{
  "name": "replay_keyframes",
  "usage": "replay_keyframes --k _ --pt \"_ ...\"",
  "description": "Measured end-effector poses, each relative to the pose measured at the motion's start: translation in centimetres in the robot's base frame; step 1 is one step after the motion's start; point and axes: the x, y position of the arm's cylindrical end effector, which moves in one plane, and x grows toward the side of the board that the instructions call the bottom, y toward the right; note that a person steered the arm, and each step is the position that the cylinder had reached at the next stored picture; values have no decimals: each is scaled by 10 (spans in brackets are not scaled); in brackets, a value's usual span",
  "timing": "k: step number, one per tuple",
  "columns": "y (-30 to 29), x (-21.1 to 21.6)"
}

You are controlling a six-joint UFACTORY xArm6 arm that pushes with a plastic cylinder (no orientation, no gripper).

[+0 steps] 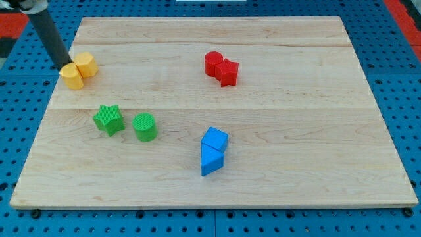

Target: Separate the yellow blocks

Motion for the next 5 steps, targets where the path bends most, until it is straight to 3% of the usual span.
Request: replay_keyframes --k 1,3,5 --pt "12 22" --pt "18 -6" --pt "37 -2"
